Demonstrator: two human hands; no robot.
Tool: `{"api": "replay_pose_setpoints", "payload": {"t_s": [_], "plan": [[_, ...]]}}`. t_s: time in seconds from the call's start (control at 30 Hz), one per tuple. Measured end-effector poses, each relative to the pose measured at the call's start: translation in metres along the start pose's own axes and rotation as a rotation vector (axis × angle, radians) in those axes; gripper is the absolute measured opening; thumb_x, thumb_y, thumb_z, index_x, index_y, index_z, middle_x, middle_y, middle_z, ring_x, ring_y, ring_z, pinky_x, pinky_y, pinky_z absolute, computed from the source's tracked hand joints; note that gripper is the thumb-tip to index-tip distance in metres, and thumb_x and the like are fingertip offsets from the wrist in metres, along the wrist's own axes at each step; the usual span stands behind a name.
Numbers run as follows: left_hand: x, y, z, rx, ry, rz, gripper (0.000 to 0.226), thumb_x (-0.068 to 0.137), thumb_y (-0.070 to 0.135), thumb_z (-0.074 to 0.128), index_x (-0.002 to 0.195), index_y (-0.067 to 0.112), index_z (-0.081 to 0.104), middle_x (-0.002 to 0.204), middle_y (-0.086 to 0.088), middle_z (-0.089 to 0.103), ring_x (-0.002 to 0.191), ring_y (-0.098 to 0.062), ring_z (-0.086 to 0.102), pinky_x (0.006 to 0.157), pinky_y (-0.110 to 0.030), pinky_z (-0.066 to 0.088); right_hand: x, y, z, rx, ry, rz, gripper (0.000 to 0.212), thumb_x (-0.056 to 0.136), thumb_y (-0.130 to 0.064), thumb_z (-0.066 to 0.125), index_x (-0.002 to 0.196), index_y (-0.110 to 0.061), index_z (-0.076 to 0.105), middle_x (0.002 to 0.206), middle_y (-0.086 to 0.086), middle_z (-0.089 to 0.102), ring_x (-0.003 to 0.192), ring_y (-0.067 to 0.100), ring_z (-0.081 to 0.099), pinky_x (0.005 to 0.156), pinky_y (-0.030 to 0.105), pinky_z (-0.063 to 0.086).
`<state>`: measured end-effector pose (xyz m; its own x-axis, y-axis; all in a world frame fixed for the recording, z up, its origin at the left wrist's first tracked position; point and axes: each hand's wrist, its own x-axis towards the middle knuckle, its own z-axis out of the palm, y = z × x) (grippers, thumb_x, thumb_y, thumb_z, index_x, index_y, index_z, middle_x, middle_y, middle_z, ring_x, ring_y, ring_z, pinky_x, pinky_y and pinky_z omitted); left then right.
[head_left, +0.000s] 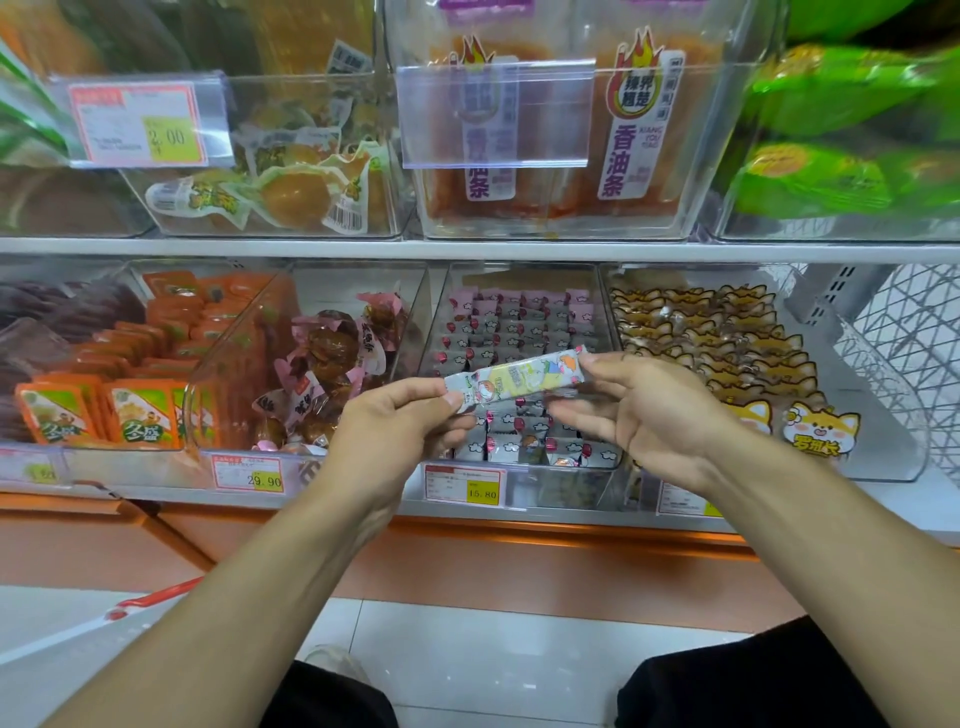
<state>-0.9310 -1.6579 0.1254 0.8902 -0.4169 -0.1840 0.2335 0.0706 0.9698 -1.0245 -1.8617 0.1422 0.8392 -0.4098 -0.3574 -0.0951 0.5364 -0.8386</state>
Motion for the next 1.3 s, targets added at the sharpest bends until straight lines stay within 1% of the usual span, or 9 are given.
{"api": "replay_pose_setpoints", "payload": {"t_s": [0.1,0.27,0.37,0.43,0.57,0.83,0.97,1.17,1.3], "plan": [[-0.001,0.001,0.0,-0.012,-0.006,0.019,0.014,0.089,0.004,0.071,0.103,0.001,0.069,0.084,-0.016,0.077,0.079,-0.022,0.076,0.067,-0.022,0.06,-0.002,-0.001,-0.003,-0.057,-0.071,0.006,0.029,0.086,-0.019,0.076,0.104,0.001,0.064,0.096,0.017,0.078,0.091,0.027,0.077,0.074,0.036,0.063],[-0.006,0.005,0.001,-0.214,-0.047,-0.067,0.011,0.095,0.002,0.062,0.104,0.001,0.069,0.104,-0.02,0.074,0.094,-0.037,0.075,0.072,-0.031,0.062,-0.003,0.0,-0.005,-0.089,-0.158,-0.117,0.034,0.065,-0.001,0.079,0.091,-0.008,0.058,0.097,0.015,0.075,0.091,0.029,0.076,0.071,0.03,0.062],[-0.008,0.008,0.001,-0.319,-0.147,-0.187,0.036,0.095,0.029,0.064,0.114,-0.001,0.06,0.116,-0.025,0.07,0.098,-0.046,0.072,0.07,-0.037,0.062,-0.005,0.001,-0.005,-0.227,-0.206,-0.283,0.04,0.061,0.002,0.081,0.093,-0.011,0.06,0.101,0.004,0.077,0.098,0.024,0.074,0.074,0.026,0.061],[-0.009,0.007,0.004,-0.315,-0.18,-0.229,0.053,0.087,0.041,0.071,0.118,0.0,0.06,0.105,-0.021,0.075,0.099,-0.046,0.072,0.07,-0.036,0.062,-0.006,0.003,-0.004,-0.417,-0.24,-0.435,0.038,0.067,0.011,0.081,0.088,-0.014,0.061,0.104,0.0,0.077,0.1,0.016,0.073,0.076,0.022,0.058],[-0.009,0.001,0.008,-0.269,-0.128,-0.176,0.032,0.083,0.022,0.073,0.106,0.0,0.07,0.104,-0.018,0.076,0.098,-0.032,0.075,0.072,-0.029,0.062,-0.006,0.006,-0.007,-0.561,-0.349,-0.538,0.039,0.069,0.015,0.081,0.089,-0.015,0.065,0.111,0.001,0.076,0.108,0.015,0.071,0.084,0.022,0.058],[-0.009,0.0,0.005,-0.005,-0.119,0.173,0.031,0.073,-0.014,0.076,0.095,0.008,0.074,0.084,0.0,0.075,0.075,-0.013,0.069,0.064,-0.022,0.055,-0.002,0.009,-0.006,-0.398,-0.204,-0.224,0.062,0.063,-0.044,0.085,0.113,-0.012,0.066,0.112,0.013,0.073,0.095,0.029,0.075,0.08,0.034,0.062],[-0.009,-0.003,0.007,0.058,-0.132,0.27,0.046,0.068,-0.023,0.074,0.094,0.014,0.074,0.099,-0.001,0.075,0.097,-0.019,0.072,0.08,-0.031,0.06,-0.003,0.011,-0.003,-0.265,-0.26,-0.154,0.033,0.074,-0.026,0.08,0.102,-0.01,0.072,0.101,0.012,0.073,0.088,0.027,0.074,0.072,0.027,0.062],[-0.009,-0.004,0.007,0.097,-0.107,0.15,0.047,0.074,-0.011,0.08,0.111,0.016,0.071,0.111,0.003,0.074,0.092,-0.009,0.074,0.074,-0.016,0.055,-0.003,0.008,-0.004,-0.246,-0.218,-0.257,0.059,0.064,-0.009,0.082,0.119,-0.01,0.059,0.11,0.011,0.076,0.098,0.028,0.074,0.079,0.032,0.062],[-0.008,-0.009,0.004,0.525,-0.054,0.313,0.046,0.084,0.007,0.078,0.125,0.026,0.065,0.119,0.01,0.068,0.102,-0.004,0.067,0.088,-0.019,0.055,0.0,0.003,-0.007,-0.37,-0.069,-0.454,0.044,0.071,-0.001,0.085,0.106,-0.016,0.063,0.1,0.003,0.077,0.09,0.016,0.073,0.073,0.023,0.058]]}}
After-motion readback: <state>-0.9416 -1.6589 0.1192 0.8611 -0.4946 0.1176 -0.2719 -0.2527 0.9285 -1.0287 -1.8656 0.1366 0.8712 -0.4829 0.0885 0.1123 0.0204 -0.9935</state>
